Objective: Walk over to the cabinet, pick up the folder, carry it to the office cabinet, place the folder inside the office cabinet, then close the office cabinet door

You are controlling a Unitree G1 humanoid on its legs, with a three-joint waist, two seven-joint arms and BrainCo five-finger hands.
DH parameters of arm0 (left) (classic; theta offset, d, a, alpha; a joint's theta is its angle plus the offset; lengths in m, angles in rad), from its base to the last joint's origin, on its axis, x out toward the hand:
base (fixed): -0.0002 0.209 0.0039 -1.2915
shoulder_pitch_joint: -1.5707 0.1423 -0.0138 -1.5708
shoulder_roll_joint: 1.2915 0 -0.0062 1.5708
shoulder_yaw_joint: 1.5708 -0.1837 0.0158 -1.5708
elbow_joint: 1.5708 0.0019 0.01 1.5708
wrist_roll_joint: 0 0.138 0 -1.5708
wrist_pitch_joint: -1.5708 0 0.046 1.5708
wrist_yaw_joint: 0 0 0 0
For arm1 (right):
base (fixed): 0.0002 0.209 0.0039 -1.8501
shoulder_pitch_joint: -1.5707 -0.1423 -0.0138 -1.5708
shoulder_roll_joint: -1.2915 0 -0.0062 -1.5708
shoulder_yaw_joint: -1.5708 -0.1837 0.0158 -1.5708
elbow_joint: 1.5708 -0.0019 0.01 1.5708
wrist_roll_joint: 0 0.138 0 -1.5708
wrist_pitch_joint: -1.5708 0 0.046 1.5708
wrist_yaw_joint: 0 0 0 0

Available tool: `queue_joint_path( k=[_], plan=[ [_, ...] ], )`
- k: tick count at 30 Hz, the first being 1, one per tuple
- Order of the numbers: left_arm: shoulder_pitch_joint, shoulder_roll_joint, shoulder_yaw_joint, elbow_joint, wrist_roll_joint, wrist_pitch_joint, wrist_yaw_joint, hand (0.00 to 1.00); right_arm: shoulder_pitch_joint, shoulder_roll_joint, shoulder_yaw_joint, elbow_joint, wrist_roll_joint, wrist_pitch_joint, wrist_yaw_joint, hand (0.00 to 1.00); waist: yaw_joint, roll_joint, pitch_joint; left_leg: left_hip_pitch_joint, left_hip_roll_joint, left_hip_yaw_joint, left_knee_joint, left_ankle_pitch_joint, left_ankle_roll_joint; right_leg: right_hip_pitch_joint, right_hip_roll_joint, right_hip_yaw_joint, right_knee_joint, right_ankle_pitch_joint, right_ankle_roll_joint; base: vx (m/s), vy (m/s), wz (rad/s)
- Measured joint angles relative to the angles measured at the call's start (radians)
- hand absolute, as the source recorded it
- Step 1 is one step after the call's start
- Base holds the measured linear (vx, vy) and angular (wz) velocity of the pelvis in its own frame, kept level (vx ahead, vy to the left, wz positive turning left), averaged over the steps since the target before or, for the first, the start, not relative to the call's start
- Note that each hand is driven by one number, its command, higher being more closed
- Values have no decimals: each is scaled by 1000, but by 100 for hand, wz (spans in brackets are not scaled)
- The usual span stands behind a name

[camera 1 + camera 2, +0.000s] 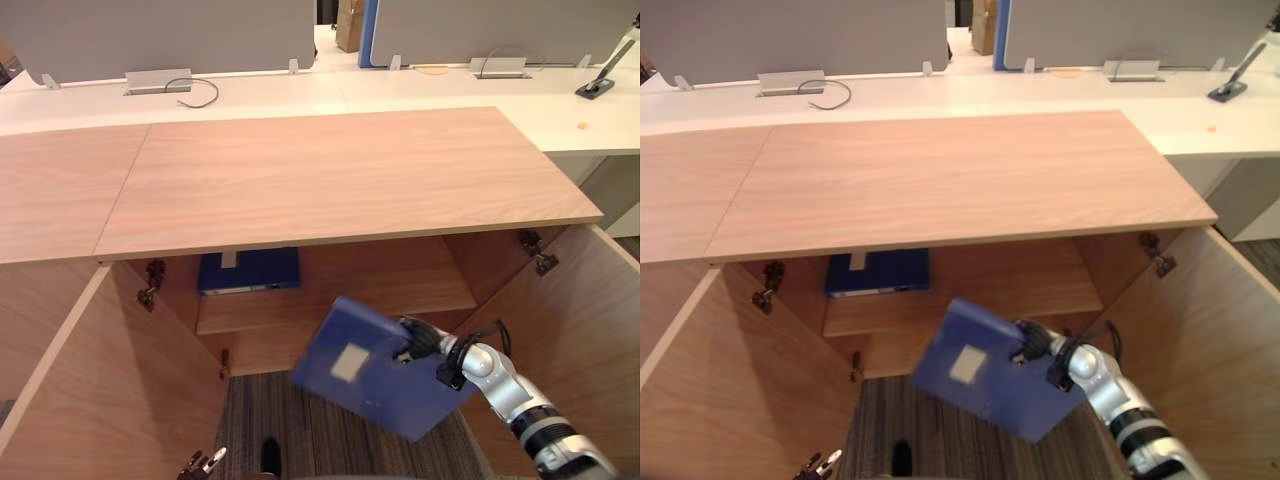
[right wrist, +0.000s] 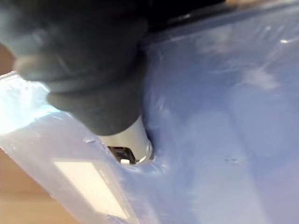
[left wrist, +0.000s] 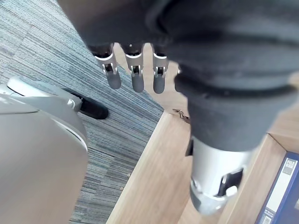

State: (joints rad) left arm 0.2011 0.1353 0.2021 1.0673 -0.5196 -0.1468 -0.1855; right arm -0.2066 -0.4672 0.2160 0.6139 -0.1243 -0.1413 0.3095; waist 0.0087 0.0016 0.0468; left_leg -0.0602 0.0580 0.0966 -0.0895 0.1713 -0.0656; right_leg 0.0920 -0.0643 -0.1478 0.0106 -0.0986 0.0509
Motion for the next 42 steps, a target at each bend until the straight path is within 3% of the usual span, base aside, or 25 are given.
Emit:
queue_joint_path(
  k=[4, 8, 13, 16, 17, 18, 19, 20, 22, 25, 31, 37, 42],
  plan=[
    [1, -18, 0, 0, 1, 0, 10, 0, -26, 95, -109, 112, 247, 26, -109, 100, 3, 20, 13, 7, -1, -5, -1, -1, 1, 2, -2, -3, 7, -4, 1, -29, 17, 1],
    [1, -18, 0, 1, 0, 0, 20, 0, -73, 168, -160, 246, 507, 30, -143, 100, 10, 21, 19, 7, -4, -14, -5, -4, 4, 4, -5, -10, 7, -9, 5, -26, 21, 5],
    [-14, -19, 3, -8, 15, 0, 45, 0, -178, 240, -273, 403, 739, 46, -207, 100, 41, 23, 82, 5, -8, -18, 0, -6, 7, 6, -10, -14, 4, -9, 6, 1, 8, 2],
    [-19, -39, 48, -60, 43, 0, 67, 0, -251, 290, -360, 366, 988, 45, -235, 100, 62, 29, 137, -53, 0, -15, 42, -19, 16, -42, -14, -14, 33, -8, 5, -2, 4, -2],
    [-36, -62, 64, -73, 44, 0, 86, 0, -289, 309, -393, 294, 1128, 33, -240, 100, 76, 45, 160, -121, 7, -9, 122, -52, 24, -102, -19, -17, 96, -18, 19, -5, 18, -13],
    [-40, -73, 67, -82, 44, -1, 93, 0, -309, 317, -404, 261, 1181, 24, -241, 100, 83, 52, 174, -146, 11, -2, 163, -71, 28, -125, -22, -17, 131, -26, 25, -38, 52, -25],
    [-45, -98, 68, -98, 44, -1, 113, 0, -349, 334, -434, 175, 1314, -16, -244, 100, 96, 69, 196, -201, 15, 6, 267, -122, 38, -182, -39, -21, 232, -62, 31, -27, 41, -20],
    [-45, -102, 68, -99, 44, -1, 117, 0, -356, 337, -437, 160, 1335, -24, -245, 100, 97, 70, 197, -212, 14, 8, 284, -132, 41, -195, -43, -22, 252, -72, 31, -47, 53, -14],
    [-49, -116, 70, -100, 43, 0, 142, 0, -455, 346, -480, 99, 1469, -86, -278, 100, 99, 70, 210, -298, 7, 16, 426, -206, 48, -293, -80, -24, 417, -151, 29, -37, 37, -3],
    [-59, -133, 96, -122, 46, 2, 173, 0, -590, 338, -539, 97, 1519, -158, -364, 100, 101, 73, 247, -402, -2, 28, 588, -280, 58, -399, -122, -17, 580, -233, 23, -96, 19, -5],
    [-71, -153, 158, -129, 89, 32, 211, 0, -829, 267, -633, 98, 1574, -198, -493, 100, 106, 84, 329, -587, -12, 49, 878, -404, 84, -591, -195, 17, 887, -364, 31, -123, 51, -1],
    [-100, -182, 221, -125, 88, 68, 226, 0, -990, 156, -653, 104, 1605, -175, -530, 100, 122, 106, 367, -774, -39, 49, 1058, -442, 98, -778, -257, 42, 1111, -446, 45, -109, 20, 20],
    [-109, -189, 233, -127, 94, 77, 226, 0, -1086, 90, -650, 188, 1598, -104, -537, 100, 138, 112, 375, -900, -46, 43, 1124, -439, 87, -909, -280, 51, 1212, -475, 36, -101, -4, 13]
  ],
)
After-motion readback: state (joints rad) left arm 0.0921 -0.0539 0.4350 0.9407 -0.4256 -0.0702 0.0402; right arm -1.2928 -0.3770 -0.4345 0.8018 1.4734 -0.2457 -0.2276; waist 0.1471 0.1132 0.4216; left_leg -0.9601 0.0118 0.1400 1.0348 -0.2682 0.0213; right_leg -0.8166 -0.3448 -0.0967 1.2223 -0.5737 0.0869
